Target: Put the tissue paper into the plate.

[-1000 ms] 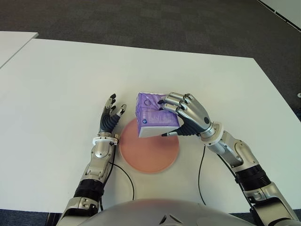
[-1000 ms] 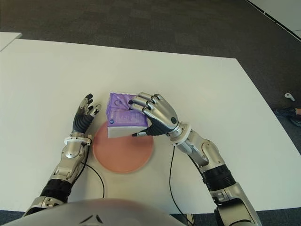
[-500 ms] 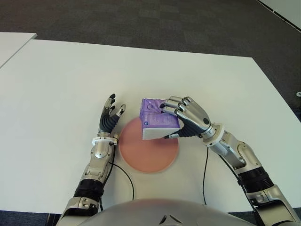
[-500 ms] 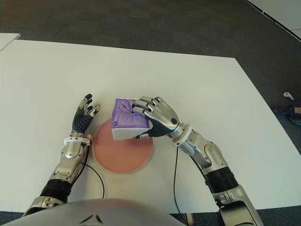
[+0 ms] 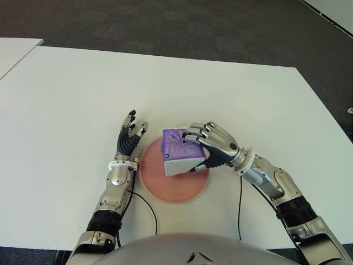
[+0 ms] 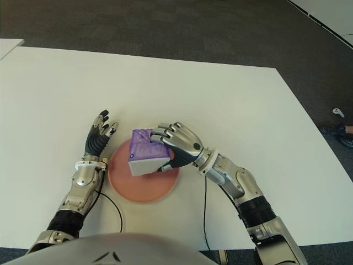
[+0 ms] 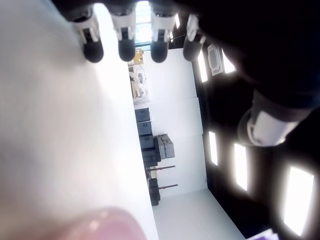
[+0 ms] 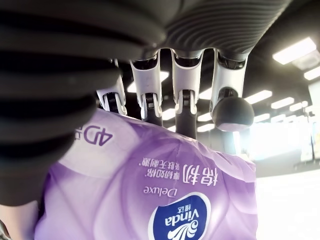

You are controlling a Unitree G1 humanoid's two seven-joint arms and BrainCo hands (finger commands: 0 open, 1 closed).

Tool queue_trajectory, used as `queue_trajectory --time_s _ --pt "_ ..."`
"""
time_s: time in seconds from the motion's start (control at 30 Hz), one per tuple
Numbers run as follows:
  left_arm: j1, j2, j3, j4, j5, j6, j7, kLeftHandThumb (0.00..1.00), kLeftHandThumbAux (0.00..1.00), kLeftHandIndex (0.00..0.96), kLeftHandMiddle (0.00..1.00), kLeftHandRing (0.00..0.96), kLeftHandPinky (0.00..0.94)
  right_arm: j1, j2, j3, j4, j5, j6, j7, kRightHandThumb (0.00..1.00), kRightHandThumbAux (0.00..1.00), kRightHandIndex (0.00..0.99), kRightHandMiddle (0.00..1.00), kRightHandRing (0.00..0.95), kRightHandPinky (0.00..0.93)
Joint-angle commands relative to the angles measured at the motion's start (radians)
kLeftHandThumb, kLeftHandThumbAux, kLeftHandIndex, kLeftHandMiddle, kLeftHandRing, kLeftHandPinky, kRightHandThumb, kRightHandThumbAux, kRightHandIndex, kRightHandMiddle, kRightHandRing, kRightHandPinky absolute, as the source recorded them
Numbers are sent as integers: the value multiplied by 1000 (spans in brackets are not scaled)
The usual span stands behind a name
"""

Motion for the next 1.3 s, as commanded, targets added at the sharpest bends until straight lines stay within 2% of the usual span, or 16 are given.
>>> queue_trajectory --time_s 0.03,0.17,0.37,0.43,0.47,0.5,0.53,0.57,0.6,0.7,0.83,0.97,1.17,1.3 --pt "27 -3 2 31 -9 32 1 42 499 0 0 0 8 -5 9 15 30 14 -6 26 726 709 441 845 849 862" --pt "26 -1 2 31 -11 32 -1 43 508 0 0 0 3 -10 18 16 43 16 -7 32 725 709 442 841 845 848" --pt "24 3 1 32 -13 36 -5 37 507 0 0 0 0 -29 35 22 67 18 -3 39 709 713 435 774 757 720" --pt "23 3 0 32 -13 38 -6 36 506 0 0 0 0 -33 33 25 66 17 -3 51 702 715 430 704 686 649" --pt "23 4 0 32 -13 40 -7 37 505 0 0 0 0 -36 28 28 59 15 0 68 693 718 422 590 570 542" --pt "23 5 0 32 -13 41 -8 38 502 0 0 0 0 -38 25 31 54 14 1 80 550 681 351 473 451 427" --pt "21 7 -2 34 -10 42 -7 38 501 0 0 0 0 -38 15 35 37 9 7 108 496 668 325 431 408 387" --pt "20 8 -2 35 -8 43 -7 39 499 0 0 0 0 -37 9 38 24 6 11 127 366 649 243 320 295 269" --pt "19 9 -3 36 -6 43 -6 39 498 0 0 0 0 -35 3 40 8 5 17 149 281 637 191 249 222 193" --pt "17 11 -4 38 -2 45 -3 40 495 0 0 0 0 -32 -4 41 -21 10 29 194 142 613 90 117 89 63" --pt "12 11 -3 44 -4 45 -5 41 493 0 0 0 0 -35 -15 45 -44 23 41 253 54 566 20 26 19 13" --pt "8 12 -1 51 -8 44 -7 45 492 0 0 0 0 -33 -18 43 -62 43 50 296 31 522 5 6 4 3" --pt "-2 15 1 67 -2 44 3 53 497 0 0 0 0 -34 -19 30 -87 52 58 326 50 454 0 0 0 0" --pt "-11 18 2 80 -1 44 5 59 500 0 0 0 0 -33 -10 21 -96 40 62 310 88 408 0 0 0 0"
